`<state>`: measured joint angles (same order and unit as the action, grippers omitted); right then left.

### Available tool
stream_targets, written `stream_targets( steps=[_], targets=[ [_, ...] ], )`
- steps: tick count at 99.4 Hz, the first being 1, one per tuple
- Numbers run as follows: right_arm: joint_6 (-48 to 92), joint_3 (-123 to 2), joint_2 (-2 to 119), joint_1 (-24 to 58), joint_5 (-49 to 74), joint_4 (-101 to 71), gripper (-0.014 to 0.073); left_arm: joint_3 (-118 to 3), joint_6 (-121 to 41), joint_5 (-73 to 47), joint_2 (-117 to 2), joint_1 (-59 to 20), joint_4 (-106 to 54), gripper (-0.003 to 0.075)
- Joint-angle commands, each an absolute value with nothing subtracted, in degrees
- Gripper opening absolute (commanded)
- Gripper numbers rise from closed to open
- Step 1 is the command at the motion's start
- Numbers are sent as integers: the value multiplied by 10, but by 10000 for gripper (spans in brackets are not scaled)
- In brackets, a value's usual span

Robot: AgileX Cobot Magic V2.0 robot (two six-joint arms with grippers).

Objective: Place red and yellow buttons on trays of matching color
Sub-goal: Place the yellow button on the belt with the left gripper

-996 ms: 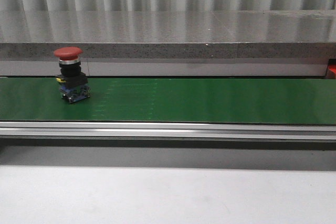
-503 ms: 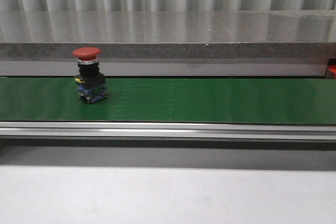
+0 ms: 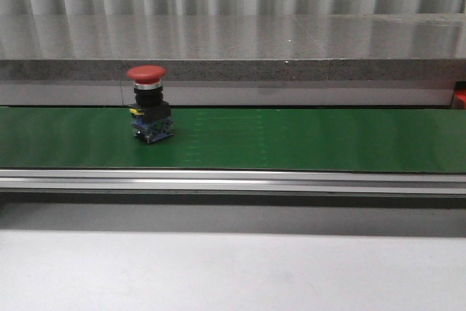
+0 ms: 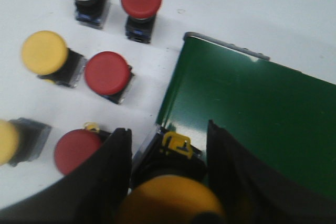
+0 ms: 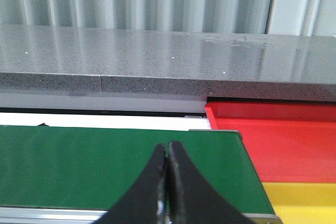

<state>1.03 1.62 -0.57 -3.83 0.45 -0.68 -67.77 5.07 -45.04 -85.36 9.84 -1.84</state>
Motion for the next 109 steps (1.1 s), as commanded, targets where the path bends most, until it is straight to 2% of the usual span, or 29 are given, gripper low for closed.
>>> stream_targets(
  steps=[1,46,51,58,65,70,75,82,86,109],
  targets=[
    [11,7,-15,-40,-41,0,-66,-714,49,-428,-867,74,-27,-19],
    [11,7,-15,-40,-41,0,-66,-735,31,-439,-957,59,-76,1],
    [11,7,-15,-40,-41,0,-66,-735,24,-443,-960,59,-77,46],
    [11,7,-15,-40,-41,0,-66,-735,22,-446,-960,59,-77,159],
    [11,7,-15,-40,-41,0,-66,-737,20,-446,-959,59,-77,326],
    [11,7,-15,-40,-41,0,-66,-738,20,-446,-957,59,-78,482],
    [11,7,-15,-40,-41,0,-66,-739,20,-445,-956,59,-78,602],
    [11,7,-15,-40,-41,0,-66,-740,0,-446,-952,59,-78,704],
    [11,7,-15,-40,-41,0,-66,-740,-6,-446,-948,59,-83,712],
    [11,7,-15,-40,-41,0,-66,-740,-24,-438,-871,52,-97,643]
  ],
)
